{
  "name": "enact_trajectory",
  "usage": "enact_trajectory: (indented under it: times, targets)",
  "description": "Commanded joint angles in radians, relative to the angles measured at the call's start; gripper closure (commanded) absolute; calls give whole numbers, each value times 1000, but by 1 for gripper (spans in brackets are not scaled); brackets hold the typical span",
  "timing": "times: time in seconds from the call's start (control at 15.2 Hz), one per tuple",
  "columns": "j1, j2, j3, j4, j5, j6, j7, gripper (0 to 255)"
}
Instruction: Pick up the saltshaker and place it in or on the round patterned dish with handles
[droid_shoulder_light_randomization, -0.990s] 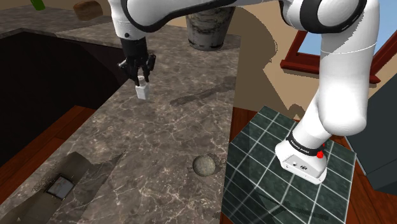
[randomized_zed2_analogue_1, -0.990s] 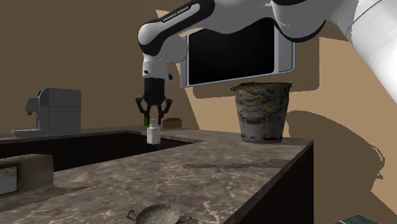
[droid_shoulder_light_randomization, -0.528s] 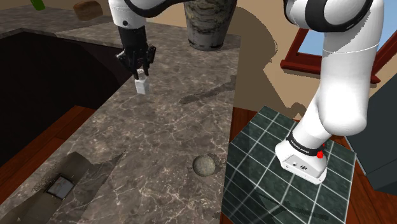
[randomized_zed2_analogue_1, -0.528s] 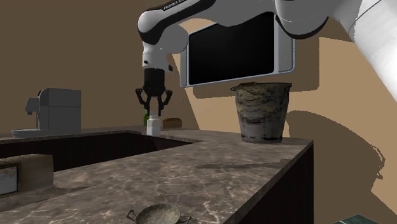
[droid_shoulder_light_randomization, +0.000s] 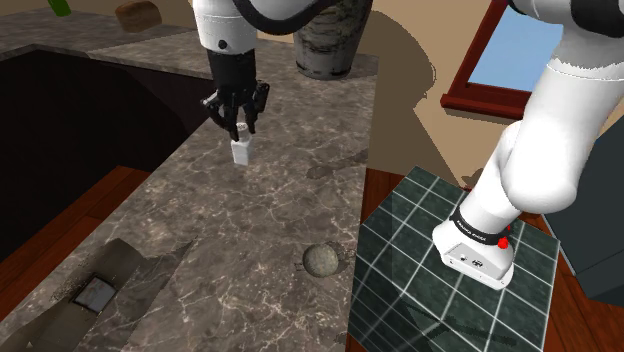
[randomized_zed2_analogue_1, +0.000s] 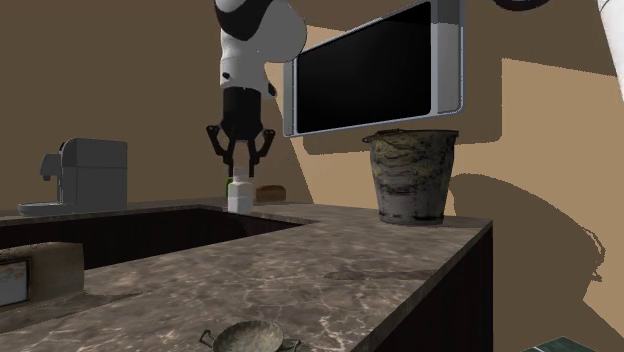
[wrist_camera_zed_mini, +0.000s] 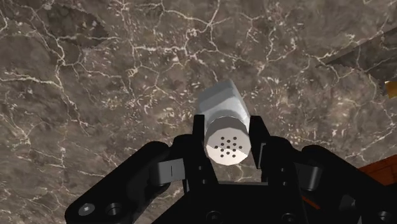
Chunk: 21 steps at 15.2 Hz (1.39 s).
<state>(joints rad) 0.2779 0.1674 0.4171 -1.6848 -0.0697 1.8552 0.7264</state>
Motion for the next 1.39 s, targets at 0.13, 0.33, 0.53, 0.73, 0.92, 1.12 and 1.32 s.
enact_trajectory:
  times: [0.13, 0.33, 0.53, 0.73, 0.92, 1.12, 1.32]
  targets:
    - [13, -128, 24, -143, 51, 25, 30, 255]
    - [30, -218, 42, -228, 92, 30, 53, 255]
    - [53, -303, 60, -302, 133, 27, 78, 255]
    - [80, -384, 78, -363, 174, 18, 107, 255]
    - [111, -459, 98, -414, 214, 3, 140, 255]
    - [145, -529, 120, -454, 254, -17, 178, 255]
    - [166, -563, 137, -497, 277, -3, 201, 255]
